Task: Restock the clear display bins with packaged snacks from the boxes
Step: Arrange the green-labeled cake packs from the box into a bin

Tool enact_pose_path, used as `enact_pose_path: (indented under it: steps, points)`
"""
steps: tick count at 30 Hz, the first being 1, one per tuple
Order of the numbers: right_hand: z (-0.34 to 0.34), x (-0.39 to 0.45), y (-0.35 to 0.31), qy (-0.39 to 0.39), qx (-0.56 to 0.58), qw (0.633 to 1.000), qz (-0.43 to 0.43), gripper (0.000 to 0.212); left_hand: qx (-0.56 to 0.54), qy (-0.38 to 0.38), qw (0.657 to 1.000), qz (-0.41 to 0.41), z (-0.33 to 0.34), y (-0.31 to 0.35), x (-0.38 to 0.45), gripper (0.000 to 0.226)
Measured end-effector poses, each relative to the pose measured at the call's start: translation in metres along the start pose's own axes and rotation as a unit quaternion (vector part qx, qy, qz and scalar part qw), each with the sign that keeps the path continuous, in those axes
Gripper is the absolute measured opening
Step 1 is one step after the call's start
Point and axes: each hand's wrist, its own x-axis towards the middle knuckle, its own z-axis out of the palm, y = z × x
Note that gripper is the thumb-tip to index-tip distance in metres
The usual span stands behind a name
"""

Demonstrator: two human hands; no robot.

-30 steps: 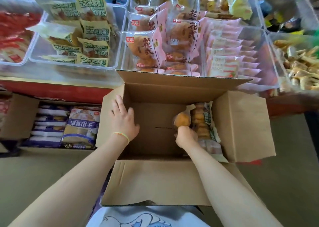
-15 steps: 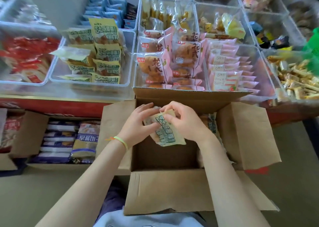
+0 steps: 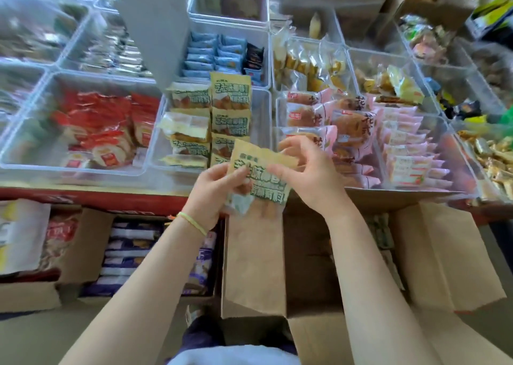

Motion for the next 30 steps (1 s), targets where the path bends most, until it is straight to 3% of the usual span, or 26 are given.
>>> enact_pose_path:
  steps: [2,5,10,14,16,19,22,26,30]
  points:
    - [0.02,0.014,-0.009,-0.028,0.003,0.998,0.059,0.048,-0.072,0.025,0.997,-0.003,-0.026,0.01,0.012,0.018]
    - [0.054,0.032,-0.02,-0.093,0.041,0.986,0.131,0.041,-0.052,0.033,0.998,0.001,-0.05,0.028,0.033,0.015]
    - [0.078,0.075,-0.027,0.007,0.077,0.979,0.188,0.026,-0.002,0.059,0.991,-0.124,-0.077,0.034,0.08,0.029]
    - [0.074,0.119,-0.024,0.119,0.081,0.977,0.159,0.016,0.04,0.105,0.964,-0.242,-0.105,0.032,0.118,0.023]
    - [0.07,0.144,-0.022,0.141,0.084,0.977,0.133,0.014,0.095,0.12,0.967,-0.205,-0.117,0.032,0.132,0.02]
    - [0.076,0.184,-0.012,0.108,0.054,0.986,0.118,0.015,0.22,0.141,0.965,-0.018,-0.128,0.039,0.145,0.044]
    - [0.095,0.213,0.013,0.037,-0.031,0.983,0.175,0.042,0.375,0.078,0.918,0.103,-0.141,0.036,0.164,0.056]
    - [0.123,0.219,0.032,0.013,-0.081,0.964,0.251,0.077,0.48,-0.013,0.874,0.075,-0.15,0.027,0.174,0.092]
    - [0.139,0.217,0.032,0.013,-0.096,0.962,0.254,0.078,0.532,-0.028,0.843,0.075,-0.144,0.029,0.178,0.098]
